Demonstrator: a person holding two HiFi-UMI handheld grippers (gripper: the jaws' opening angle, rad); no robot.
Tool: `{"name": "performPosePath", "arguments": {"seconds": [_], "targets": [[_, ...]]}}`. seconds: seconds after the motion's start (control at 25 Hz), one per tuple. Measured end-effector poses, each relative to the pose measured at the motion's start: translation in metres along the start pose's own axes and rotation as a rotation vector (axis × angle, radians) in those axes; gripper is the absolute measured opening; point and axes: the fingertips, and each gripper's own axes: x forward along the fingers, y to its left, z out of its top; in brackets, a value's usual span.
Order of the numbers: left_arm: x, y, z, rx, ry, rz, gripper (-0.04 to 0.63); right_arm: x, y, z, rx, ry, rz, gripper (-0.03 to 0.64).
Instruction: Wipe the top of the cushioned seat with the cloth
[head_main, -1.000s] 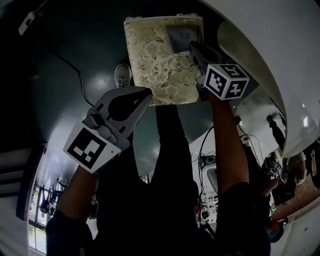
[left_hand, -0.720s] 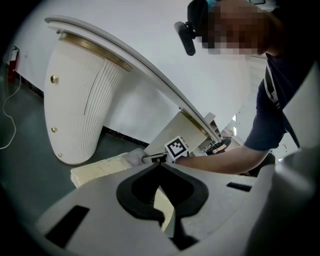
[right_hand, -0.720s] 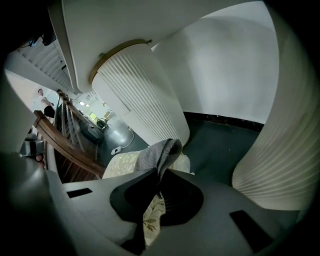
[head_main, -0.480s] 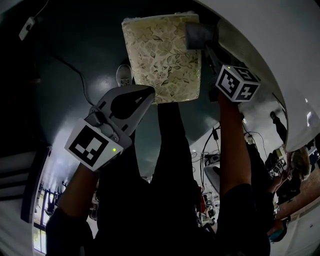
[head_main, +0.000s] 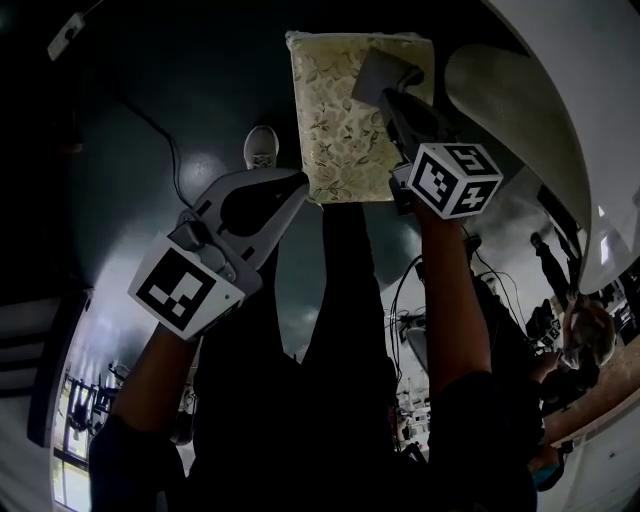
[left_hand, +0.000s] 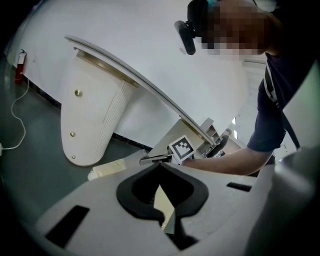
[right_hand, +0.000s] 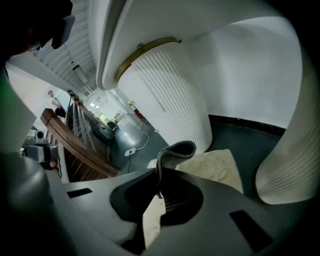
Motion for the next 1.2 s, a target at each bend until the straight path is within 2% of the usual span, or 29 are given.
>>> {"name": "performPosePath", "arguments": {"seconds": [0.28,0.64,0.84,1.2], "targets": [[-0.052,0.021,-0.019,-0.017,-0.019,0.035,0.008,0.043,0.088,-0.038,-0.004,0.064,0.109,0.031],[-0.078,0.036,-0.043,-0.054,-0.053,0.082,0.008,0.074,0.142,-0.084,-0.052,0.168,0.208,0.032],[-0.067,0.026,-0.046,-0.058,-0.053,0.079,0.008,0.067,0.123,-0.097,-0.053,0.200,0.193,0.032],[-0.009,-0.013,-0.047,-0.031,-0.007,0.017,0.008,0.028,0.039,-0.113,0.002,0.200,0.104,0.031]]}}
